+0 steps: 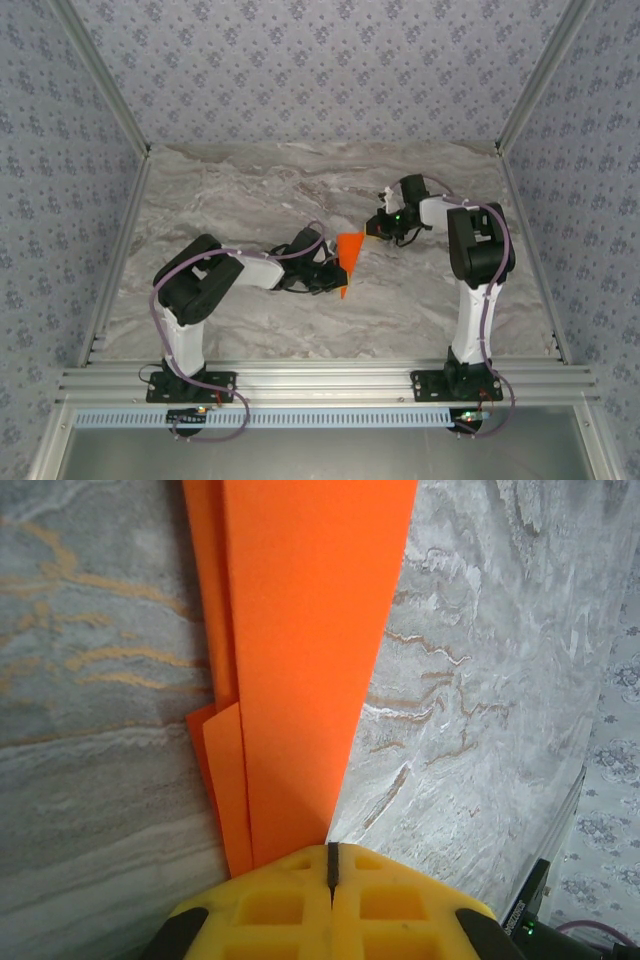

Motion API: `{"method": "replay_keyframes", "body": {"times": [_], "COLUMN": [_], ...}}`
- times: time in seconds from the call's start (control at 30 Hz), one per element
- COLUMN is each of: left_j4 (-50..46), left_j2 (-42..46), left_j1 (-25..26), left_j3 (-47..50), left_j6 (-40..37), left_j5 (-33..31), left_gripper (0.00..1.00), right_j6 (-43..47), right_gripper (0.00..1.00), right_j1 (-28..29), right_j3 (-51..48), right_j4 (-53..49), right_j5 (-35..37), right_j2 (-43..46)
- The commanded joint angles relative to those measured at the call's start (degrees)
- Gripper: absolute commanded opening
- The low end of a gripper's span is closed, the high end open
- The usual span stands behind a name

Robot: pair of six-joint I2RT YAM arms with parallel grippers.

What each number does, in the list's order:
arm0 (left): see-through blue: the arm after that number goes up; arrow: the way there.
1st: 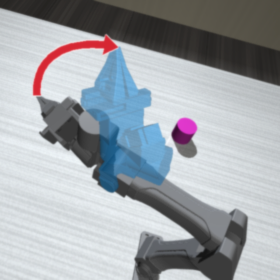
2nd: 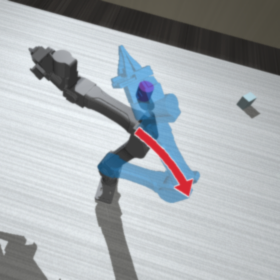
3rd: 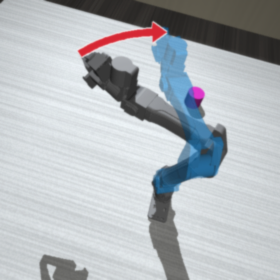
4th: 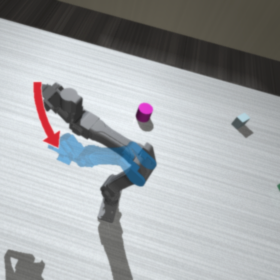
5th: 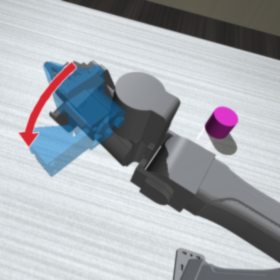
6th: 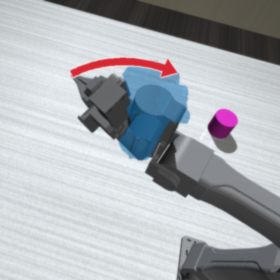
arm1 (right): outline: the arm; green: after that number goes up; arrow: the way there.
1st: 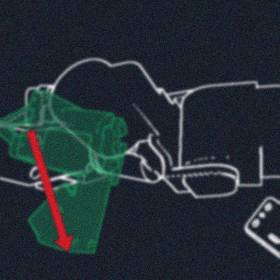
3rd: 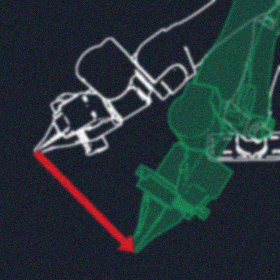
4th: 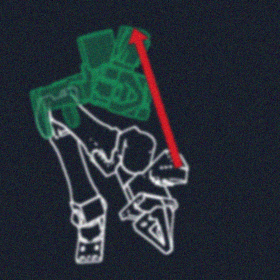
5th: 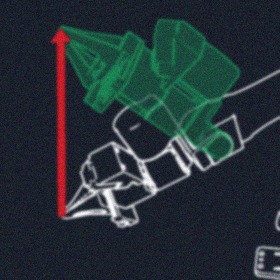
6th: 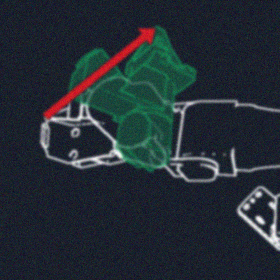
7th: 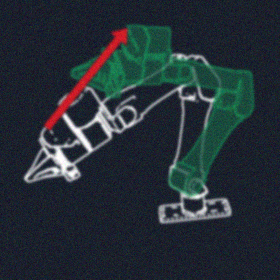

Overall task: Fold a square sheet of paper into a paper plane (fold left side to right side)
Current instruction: Fold the wing for the fifth time at the center of the table.

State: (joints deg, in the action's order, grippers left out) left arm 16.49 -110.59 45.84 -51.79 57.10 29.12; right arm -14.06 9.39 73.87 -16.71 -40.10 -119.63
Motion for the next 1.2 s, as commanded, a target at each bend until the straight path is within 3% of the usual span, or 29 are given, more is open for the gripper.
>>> {"method": "replay_keyframes", "body": {"times": [0.0, 0.27, 0.47, 0.6, 0.73, 0.87, 1.0, 1.17], "left_j4": [-9.96, -8.05, -8.67, -8.68, -8.54, -9.18, -9.28, -8.06], "left_j2": [-4.49, -2.62, -2.44, -2.27, -1.77, -0.04, 3.04, 6.10], "left_j1": [1.42, 2.09, 2.06, 2.06, 2.06, 2.06, 2.05, 2.04], "left_j3": [3.41, 1.35, -0.15, -0.39, -0.77, -1.08, -1.71, -2.08], "left_j6": [-0.06, -1.98, -2.33, -2.56, -3.03, -4.02, -4.88, -4.63], "left_j5": [-1.09, -0.91, -0.74, -0.57, -0.30, 0.05, 0.64, 3.92], "left_gripper": [0.00, 0.00, 0.00, 0.00, 0.00, 0.00, 0.06, 0.10], "right_j6": [1.74, -0.08, -5.13, -9.59, -10.64, -10.51, -8.62, -7.74], "right_gripper": [0.00, 0.00, 0.00, 0.00, 0.00, 0.00, 0.00, 0.00], "right_j1": [-2.27, -2.12, 2.03, 5.70, 7.89, 8.71, 8.89, 8.87], "right_j3": [2.76, -4.34, -15.08, -18.26, -18.28, -16.46, -14.17, -13.66], "right_j4": [0.21, 2.62, 9.37, 15.19, 15.87, 11.53, 4.29, 2.18], "right_j5": [5.94, 4.28, -0.98, -3.84, -1.74, 0.60, 3.97, 5.14], "right_j2": [-2.26, 10.21, 16.86, 15.83, 12.58, 9.28, 7.42, 7.14]}}
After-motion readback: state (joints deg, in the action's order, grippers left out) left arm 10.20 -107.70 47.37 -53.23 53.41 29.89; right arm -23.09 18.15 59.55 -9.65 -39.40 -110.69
